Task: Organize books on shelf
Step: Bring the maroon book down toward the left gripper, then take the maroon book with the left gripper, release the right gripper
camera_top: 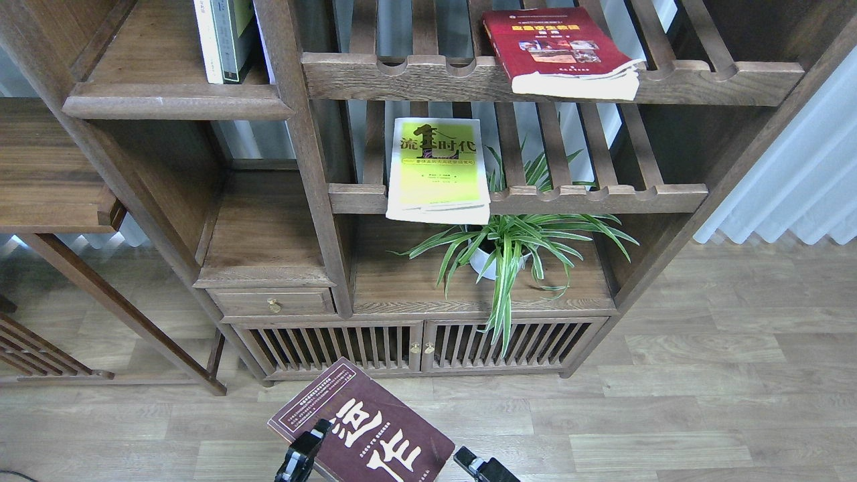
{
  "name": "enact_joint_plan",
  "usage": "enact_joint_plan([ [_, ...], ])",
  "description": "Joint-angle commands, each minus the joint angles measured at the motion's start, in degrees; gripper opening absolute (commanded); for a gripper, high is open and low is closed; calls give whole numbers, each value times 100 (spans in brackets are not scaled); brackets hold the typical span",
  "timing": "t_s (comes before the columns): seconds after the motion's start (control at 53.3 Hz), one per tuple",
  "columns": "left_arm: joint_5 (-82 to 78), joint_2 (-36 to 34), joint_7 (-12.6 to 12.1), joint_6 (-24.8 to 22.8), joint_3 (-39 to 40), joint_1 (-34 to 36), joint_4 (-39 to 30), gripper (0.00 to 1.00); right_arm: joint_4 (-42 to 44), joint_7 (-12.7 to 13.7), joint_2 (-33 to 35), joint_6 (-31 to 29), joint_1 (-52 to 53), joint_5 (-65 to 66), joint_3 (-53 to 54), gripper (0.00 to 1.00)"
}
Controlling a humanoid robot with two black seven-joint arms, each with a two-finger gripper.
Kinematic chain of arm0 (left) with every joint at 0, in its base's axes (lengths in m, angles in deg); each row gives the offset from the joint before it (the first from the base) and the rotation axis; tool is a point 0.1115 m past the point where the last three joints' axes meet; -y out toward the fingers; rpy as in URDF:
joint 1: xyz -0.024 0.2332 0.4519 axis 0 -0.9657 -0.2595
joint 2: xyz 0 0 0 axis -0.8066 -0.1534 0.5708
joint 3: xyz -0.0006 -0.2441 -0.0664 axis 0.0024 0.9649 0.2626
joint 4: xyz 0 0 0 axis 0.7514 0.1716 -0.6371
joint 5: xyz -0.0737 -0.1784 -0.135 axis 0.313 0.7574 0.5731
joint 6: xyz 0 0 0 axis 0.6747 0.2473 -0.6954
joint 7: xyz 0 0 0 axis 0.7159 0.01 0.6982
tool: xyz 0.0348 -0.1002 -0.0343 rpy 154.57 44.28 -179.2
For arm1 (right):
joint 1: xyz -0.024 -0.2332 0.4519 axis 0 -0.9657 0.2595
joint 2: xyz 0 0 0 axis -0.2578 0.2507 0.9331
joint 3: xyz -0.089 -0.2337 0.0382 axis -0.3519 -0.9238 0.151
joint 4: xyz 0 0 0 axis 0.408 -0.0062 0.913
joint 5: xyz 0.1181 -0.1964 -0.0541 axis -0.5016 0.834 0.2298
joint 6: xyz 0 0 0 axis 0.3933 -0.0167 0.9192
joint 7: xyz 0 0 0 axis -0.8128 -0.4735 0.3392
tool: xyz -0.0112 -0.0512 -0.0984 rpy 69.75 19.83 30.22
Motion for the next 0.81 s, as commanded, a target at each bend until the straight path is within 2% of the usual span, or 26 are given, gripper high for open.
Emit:
enact_joint_plan([
  [0.0,-2671,341,-1844,0,3909,-505,-1406,6,1524,-17,-880,0,438,20,1119,99],
  [0.788,-2707,341,-1854,0,4009,-633,-1411,7,1574,-26,-880,0,548,20,901,99],
])
